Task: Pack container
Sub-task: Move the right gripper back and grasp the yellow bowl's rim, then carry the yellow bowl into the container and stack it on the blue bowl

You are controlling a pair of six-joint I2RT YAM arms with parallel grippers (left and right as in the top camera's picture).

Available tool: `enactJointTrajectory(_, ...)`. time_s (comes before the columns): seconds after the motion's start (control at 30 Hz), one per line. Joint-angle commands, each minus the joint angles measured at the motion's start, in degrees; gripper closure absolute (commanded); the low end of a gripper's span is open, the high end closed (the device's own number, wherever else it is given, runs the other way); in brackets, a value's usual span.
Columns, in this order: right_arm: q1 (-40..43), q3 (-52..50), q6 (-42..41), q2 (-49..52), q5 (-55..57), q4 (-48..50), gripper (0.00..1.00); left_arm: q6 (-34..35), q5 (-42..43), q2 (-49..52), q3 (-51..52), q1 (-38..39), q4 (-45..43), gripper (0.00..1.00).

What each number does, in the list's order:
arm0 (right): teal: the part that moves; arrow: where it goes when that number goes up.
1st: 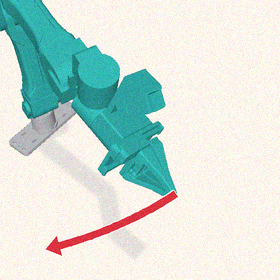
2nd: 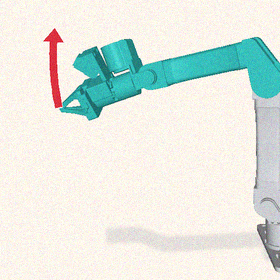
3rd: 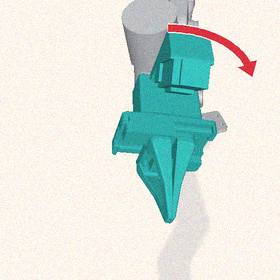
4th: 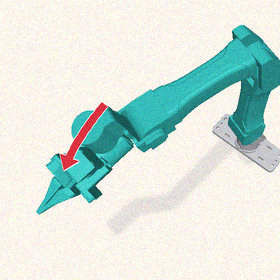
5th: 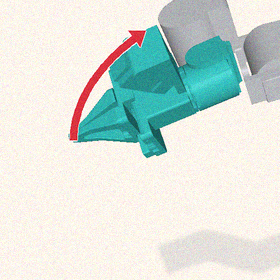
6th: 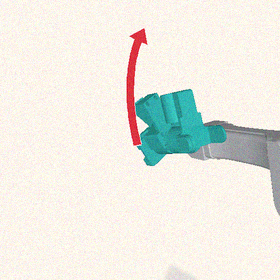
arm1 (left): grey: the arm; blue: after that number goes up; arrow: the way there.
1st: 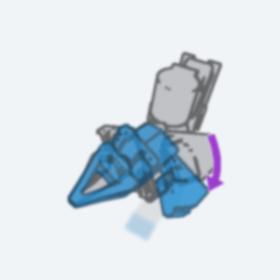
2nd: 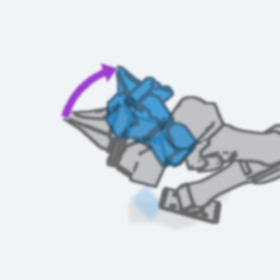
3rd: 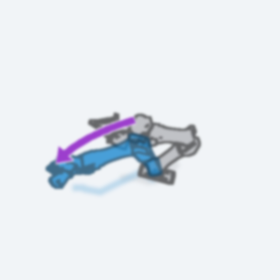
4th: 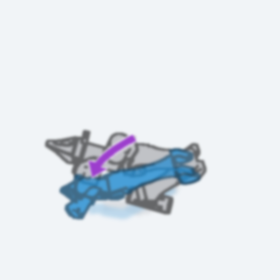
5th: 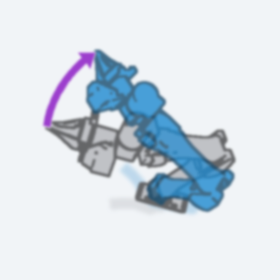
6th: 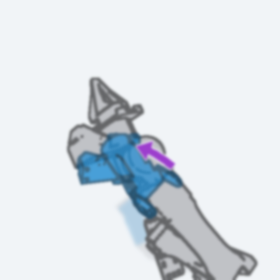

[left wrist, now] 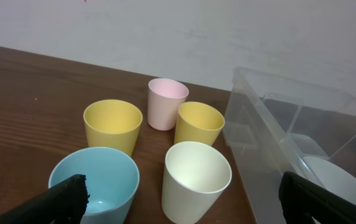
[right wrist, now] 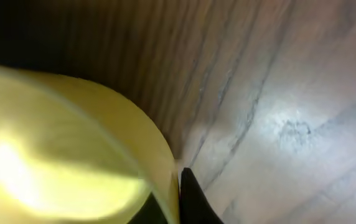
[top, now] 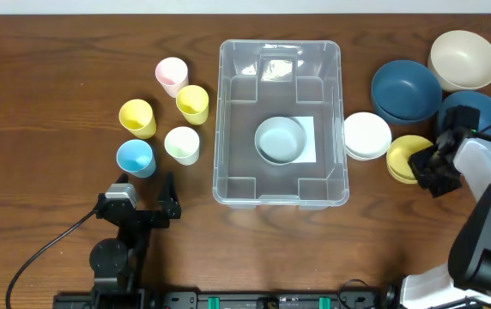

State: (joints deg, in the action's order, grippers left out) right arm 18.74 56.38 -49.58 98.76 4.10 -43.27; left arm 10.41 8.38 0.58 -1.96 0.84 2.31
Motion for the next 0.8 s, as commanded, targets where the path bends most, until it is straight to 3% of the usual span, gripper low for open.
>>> enactJointTrajectory(0.0,1.11,-0.87,-0.09,-1.14,2.29,-2.58,0.99,-0.96,-0.2,-0.35,1.73,-0.28,0.81,0.02)
enactJointTrajectory(0.3,2.32,3.48,8.57,-18.73,-1.33,-10.58,0.99,-0.96,-0.2,-0.35,1.73,-0.28,0.81,0.02)
enactJointTrajectory(0.5,0.26,9.05,12.57,-33.62,-21.7,-6.21,0.99,-0.96,-0.2,-0.35,1.73,-0.28,0.81,0.02)
enactJointTrajectory(0.6,-4.68,9.92,10.43,-38.91,-26.27,1.2,0.98,-0.94,-0.2,-0.35,1.73,-0.28,0.81,0.02)
enactJointTrajectory(0.77,-21.16,9.9,6.69,-38.71,-20.9,9.81,0.96,-0.96,-0.2,-0.35,1.73,-0.28,0.81,0.02)
